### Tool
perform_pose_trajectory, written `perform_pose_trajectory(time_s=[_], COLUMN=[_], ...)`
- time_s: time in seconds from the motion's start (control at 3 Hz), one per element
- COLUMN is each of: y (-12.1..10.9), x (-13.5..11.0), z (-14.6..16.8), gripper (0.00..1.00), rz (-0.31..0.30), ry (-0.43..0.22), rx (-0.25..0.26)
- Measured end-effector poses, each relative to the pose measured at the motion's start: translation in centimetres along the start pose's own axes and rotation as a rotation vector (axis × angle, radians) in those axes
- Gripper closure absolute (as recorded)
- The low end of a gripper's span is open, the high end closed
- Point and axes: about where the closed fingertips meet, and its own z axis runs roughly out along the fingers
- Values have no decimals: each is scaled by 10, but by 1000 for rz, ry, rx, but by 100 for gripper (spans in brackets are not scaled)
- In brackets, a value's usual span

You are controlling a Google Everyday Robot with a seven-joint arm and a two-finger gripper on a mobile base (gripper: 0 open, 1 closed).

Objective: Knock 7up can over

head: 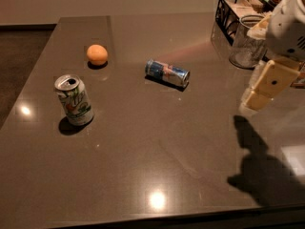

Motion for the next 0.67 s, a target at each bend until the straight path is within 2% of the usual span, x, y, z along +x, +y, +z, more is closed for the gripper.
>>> perform_pose_trajectory(time_s=[0.33,0.67], y=[-2,7], x=[-19,-46], z=[27,54], gripper=[0,0], rz=[64,77], ry=[-86,-168], rx=[-52,-121])
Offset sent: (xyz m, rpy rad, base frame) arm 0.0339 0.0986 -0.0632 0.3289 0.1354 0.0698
